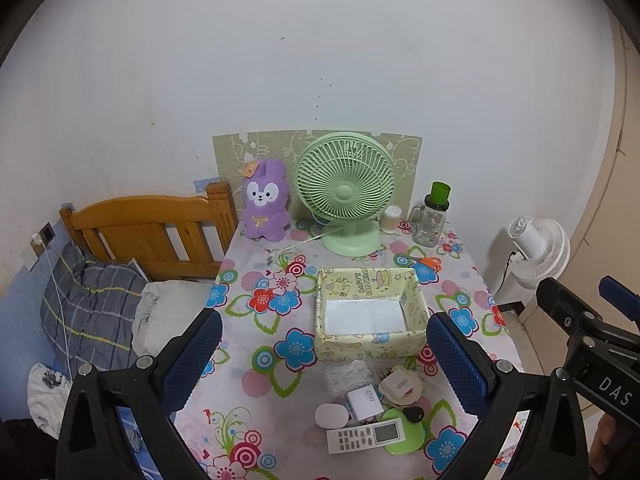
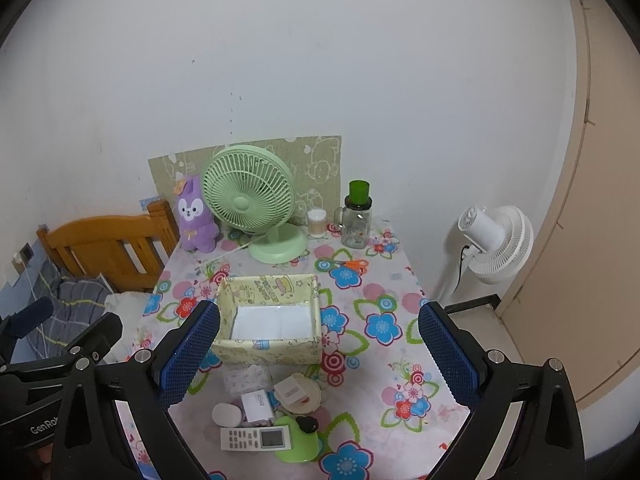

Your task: Organize rigid objects

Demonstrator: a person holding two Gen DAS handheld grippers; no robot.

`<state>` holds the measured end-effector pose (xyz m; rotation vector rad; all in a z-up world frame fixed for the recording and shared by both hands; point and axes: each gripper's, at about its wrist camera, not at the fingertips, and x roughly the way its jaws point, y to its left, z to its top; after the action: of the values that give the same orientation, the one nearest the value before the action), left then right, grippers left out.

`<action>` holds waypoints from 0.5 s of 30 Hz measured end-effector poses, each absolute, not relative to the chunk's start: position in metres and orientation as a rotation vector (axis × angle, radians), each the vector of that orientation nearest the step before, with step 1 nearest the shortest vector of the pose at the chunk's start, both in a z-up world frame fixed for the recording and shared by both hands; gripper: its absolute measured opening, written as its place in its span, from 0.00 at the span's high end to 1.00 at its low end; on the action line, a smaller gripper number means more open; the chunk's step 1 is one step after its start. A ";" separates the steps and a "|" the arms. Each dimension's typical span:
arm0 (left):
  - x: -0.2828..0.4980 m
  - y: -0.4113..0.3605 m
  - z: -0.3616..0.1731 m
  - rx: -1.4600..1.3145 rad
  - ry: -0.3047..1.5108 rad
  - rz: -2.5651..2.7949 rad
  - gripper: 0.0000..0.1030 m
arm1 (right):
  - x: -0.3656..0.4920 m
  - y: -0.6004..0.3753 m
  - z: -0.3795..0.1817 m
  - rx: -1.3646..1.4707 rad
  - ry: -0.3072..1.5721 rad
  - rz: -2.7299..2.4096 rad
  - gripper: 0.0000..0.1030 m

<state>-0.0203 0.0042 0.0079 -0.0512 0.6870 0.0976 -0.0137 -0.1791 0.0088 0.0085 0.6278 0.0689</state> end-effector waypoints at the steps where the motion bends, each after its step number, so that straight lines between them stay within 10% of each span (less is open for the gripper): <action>1: -0.020 0.004 0.007 -0.051 0.687 0.098 0.00 | -0.014 -0.179 0.009 0.008 0.627 0.069 0.02; 15: -0.015 0.005 0.006 -0.049 0.691 0.096 0.00 | -0.008 -0.180 0.008 0.007 0.625 0.061 0.02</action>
<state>-0.0153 0.0050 0.0062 -0.0487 0.6907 0.0964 -0.0084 -0.1799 0.0080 0.0072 0.6253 0.0606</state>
